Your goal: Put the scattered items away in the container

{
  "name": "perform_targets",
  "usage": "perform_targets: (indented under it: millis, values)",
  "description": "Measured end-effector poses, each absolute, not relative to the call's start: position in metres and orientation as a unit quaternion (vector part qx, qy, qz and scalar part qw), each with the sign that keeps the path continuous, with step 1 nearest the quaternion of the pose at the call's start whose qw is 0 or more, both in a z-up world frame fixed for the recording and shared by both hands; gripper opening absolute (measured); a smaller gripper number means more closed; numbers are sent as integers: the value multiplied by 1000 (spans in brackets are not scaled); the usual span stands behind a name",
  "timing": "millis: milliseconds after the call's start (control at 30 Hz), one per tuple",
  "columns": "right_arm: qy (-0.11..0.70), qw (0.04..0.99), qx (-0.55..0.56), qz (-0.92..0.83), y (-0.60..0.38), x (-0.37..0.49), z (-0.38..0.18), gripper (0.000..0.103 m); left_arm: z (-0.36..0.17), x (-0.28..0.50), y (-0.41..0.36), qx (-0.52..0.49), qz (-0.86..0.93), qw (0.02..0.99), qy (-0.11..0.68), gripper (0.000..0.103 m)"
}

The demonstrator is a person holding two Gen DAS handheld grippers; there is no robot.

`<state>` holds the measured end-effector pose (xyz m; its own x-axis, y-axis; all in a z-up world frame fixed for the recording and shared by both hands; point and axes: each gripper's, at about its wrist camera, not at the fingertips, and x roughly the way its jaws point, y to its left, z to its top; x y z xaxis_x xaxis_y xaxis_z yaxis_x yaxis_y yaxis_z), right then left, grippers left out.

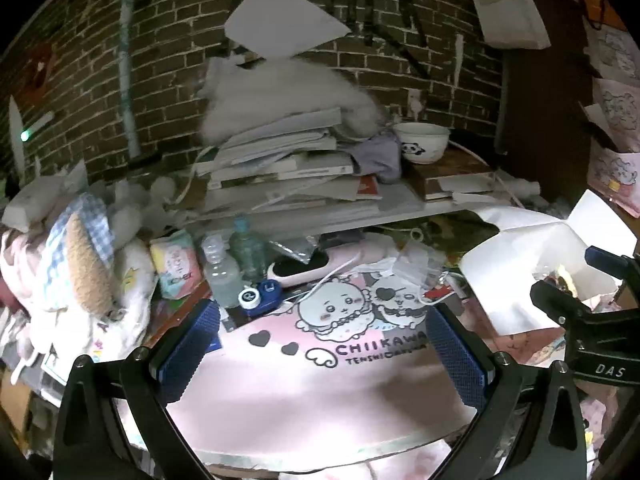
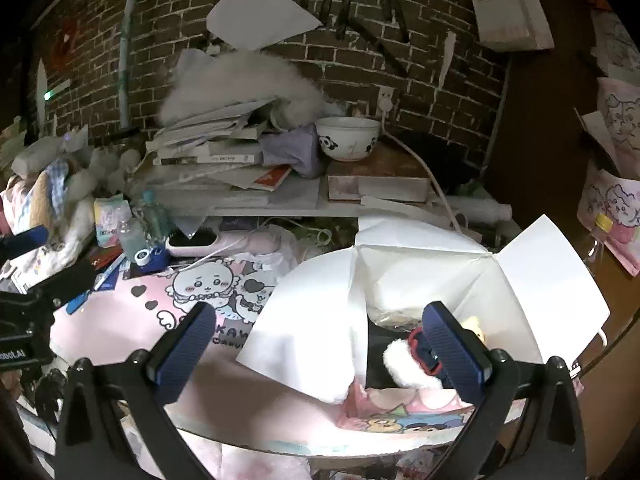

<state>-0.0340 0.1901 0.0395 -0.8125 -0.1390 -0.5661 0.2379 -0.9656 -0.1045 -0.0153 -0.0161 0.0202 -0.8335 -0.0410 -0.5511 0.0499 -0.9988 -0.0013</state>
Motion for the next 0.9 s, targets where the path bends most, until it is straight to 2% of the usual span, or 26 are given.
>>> perform_targets:
  millis: [900]
  values:
    - [89,102,297,-945,183,-39,30,103,14,-20,-20,290,-956,48,3,103]
